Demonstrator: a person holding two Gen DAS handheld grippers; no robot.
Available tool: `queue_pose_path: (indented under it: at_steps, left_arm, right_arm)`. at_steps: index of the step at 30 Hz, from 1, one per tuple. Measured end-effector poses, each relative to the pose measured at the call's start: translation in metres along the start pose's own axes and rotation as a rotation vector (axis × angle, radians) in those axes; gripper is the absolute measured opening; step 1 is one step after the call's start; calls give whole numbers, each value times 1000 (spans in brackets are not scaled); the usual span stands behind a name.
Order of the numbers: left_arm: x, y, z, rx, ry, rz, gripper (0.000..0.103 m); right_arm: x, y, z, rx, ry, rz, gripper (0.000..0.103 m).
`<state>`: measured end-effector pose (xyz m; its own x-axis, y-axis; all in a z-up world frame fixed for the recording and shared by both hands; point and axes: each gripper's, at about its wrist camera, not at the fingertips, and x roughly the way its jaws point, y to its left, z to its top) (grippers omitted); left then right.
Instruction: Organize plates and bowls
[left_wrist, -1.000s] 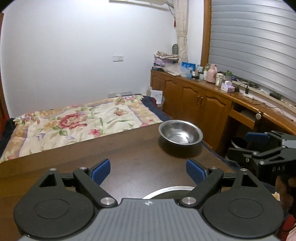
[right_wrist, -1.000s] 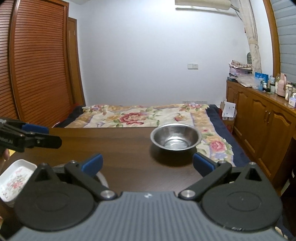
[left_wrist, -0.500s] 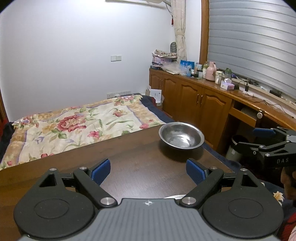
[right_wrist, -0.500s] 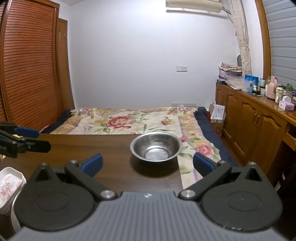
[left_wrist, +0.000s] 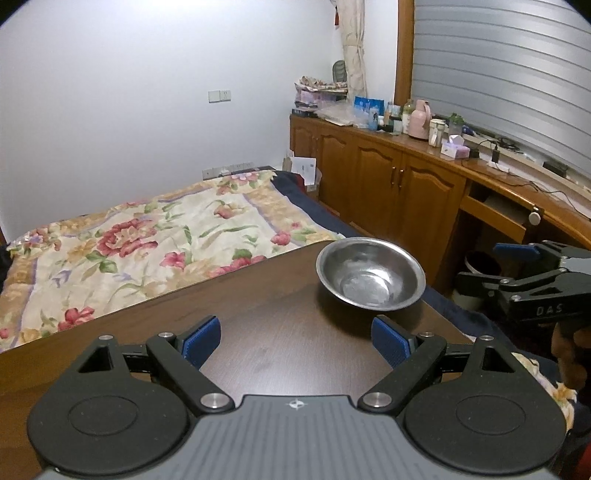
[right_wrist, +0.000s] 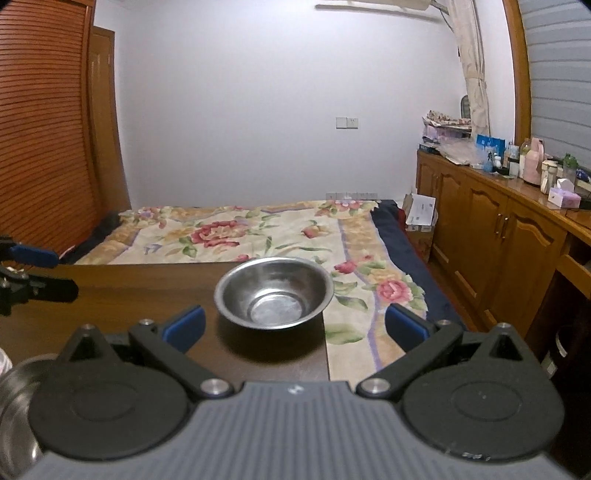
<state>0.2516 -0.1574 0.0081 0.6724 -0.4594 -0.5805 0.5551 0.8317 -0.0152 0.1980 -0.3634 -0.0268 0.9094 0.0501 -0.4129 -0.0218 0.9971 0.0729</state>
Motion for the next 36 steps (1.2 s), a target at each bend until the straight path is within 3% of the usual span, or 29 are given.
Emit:
queue_pose_path:
  at_steps: [7, 13, 16, 25, 31, 36]
  left_arm:
    - [43, 0, 16, -4, 40, -13, 90]
    - [78, -1, 24, 2, 86, -45, 82]
    - [95, 0, 27, 0, 110, -59, 77]
    - [130, -1, 29, -7, 163, -90, 71]
    - [138, -2, 31, -17, 181, -109, 58]
    - [140, -3, 30, -32, 197, -120, 46]
  right_arm:
    - [36, -8, 1, 7, 29, 23, 103]
    - [59, -12, 0, 29, 56, 41, 102]
    - [69, -14, -1, 38, 75, 52, 90]
    - [84, -24, -9, 101, 125, 91, 89]
    - [83, -26, -7, 134, 128, 118, 89]
    - [82, -26, -7, 157, 137, 164, 77]
